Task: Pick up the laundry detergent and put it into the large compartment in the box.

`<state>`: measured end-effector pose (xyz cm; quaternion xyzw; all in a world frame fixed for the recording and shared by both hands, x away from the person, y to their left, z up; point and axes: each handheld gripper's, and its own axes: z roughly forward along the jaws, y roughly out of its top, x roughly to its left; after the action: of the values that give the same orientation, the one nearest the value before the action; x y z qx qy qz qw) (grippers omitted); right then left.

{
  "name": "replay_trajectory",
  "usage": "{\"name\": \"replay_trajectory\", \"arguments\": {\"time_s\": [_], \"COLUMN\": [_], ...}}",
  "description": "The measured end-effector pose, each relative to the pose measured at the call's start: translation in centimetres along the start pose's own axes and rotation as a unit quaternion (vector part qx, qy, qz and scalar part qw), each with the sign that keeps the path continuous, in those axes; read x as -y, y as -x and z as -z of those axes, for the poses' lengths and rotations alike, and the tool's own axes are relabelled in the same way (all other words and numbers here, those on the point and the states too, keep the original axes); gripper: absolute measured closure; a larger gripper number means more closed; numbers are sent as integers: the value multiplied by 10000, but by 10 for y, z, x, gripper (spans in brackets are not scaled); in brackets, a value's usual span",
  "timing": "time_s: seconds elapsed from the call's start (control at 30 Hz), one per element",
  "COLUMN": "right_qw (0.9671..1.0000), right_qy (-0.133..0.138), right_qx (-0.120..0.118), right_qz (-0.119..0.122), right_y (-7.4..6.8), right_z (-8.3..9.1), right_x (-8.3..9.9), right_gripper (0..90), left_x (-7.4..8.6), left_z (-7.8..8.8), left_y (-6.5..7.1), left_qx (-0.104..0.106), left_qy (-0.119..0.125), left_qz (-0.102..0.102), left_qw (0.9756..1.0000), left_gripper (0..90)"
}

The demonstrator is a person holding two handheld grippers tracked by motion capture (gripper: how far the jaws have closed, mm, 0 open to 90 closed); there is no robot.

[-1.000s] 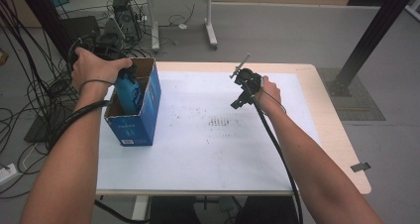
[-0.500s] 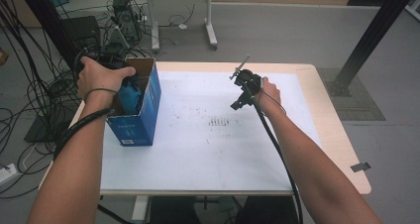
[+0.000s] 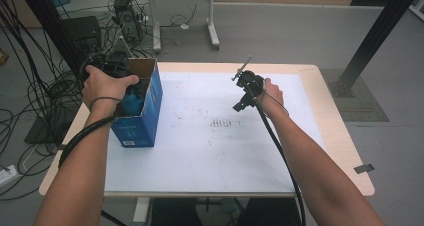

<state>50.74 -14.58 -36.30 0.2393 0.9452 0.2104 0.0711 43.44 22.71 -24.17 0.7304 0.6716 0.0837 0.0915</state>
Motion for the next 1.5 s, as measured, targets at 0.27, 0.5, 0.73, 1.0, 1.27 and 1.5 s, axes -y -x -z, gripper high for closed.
{"name": "replay_trajectory", "arguments": {"time_s": [0.27, 0.5, 0.73, 1.0, 1.27, 1.5], "right_qw": [10000, 10000, 10000, 10000, 10000, 10000], "right_qy": [-3, -23, -38, -57, -62, -54], "right_qx": [-23, -27, -34, -50, -41, -57], "right_qz": [-1, -20, -31, -16, 3, -10], "right_y": [0, 0, 0, -2, -2, -2], "right_z": [-2, -3, -5, -6, -6, -7], "right_x": [0, 0, 0, -1, -2, -1], "right_gripper": [52, 52, 52, 51, 51, 51], "left_x": [3, 6, 9, 10, 10, 10], "left_z": [-9, -18, -23, -24, -24, -24], "left_y": [-2, -2, -2, -2, -2, -3], "left_qx": [-30, -43, -43, -30, -17, 0], "left_qy": [6, -47, -50, -58, -59, -44], "left_qz": [18, 6, -7, 9, 12, 39], "left_qw": [10000, 10000, 10000, 10000, 10000, 10000], "left_gripper": [378, 378, 377, 377, 377, 377]}}
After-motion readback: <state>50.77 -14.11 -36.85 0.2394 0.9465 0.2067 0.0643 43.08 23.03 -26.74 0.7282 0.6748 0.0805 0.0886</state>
